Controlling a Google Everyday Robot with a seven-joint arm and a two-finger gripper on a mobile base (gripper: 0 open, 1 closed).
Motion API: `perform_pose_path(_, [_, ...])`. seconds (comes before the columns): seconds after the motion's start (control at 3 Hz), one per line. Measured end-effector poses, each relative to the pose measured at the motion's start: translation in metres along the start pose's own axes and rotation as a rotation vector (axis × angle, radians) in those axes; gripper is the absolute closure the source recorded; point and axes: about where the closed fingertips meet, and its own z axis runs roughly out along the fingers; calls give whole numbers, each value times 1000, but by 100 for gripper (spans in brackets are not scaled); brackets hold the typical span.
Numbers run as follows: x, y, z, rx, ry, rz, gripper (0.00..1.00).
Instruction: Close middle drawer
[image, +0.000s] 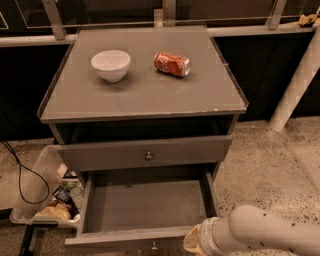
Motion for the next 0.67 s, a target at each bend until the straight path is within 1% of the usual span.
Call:
perform_pose_path(0.33, [12, -6, 29, 64, 3, -7, 100])
perform_pose_path(0.67, [18, -26, 50, 124, -23, 6, 100])
